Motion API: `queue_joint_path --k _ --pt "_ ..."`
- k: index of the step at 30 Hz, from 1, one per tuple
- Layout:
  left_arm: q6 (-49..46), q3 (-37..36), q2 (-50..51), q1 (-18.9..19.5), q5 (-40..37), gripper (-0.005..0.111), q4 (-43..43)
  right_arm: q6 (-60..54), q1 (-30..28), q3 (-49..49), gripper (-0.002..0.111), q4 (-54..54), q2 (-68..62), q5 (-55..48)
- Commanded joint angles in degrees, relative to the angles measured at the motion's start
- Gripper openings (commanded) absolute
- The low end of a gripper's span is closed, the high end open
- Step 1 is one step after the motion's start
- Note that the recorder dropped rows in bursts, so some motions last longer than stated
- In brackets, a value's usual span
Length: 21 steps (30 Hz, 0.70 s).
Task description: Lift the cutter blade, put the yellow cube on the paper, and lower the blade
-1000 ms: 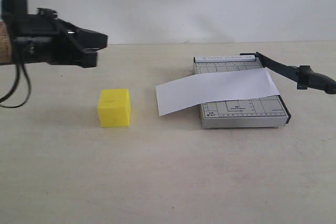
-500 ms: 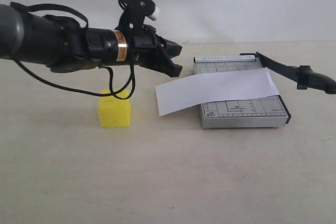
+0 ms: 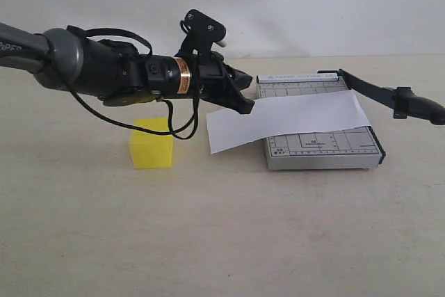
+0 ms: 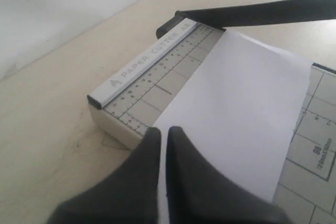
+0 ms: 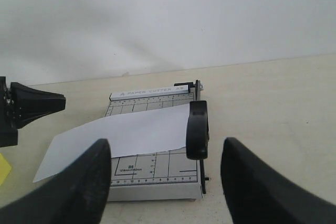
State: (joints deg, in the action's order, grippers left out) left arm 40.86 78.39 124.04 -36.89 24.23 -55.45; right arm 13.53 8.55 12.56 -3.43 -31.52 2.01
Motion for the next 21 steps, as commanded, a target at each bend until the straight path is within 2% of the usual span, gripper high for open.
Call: queue_joint_path --k 1,9,21 --pt "-0.44 3.03 2.21 -2.29 0.95 0.004 0.47 -0.11 0.04 -0.07 0.058 0.12 0.33 0.80" --pt "-0.44 9.75 8.11 -4.89 -0.11 0.004 0.47 -0.11 0.04 -0.07 0.058 0.12 0.33 0.80" --pt "-0.44 9.86 10.05 -6.14 -0.56 0.004 0.47 -0.11 0.04 -0.07 0.058 0.12 0.33 0.80"
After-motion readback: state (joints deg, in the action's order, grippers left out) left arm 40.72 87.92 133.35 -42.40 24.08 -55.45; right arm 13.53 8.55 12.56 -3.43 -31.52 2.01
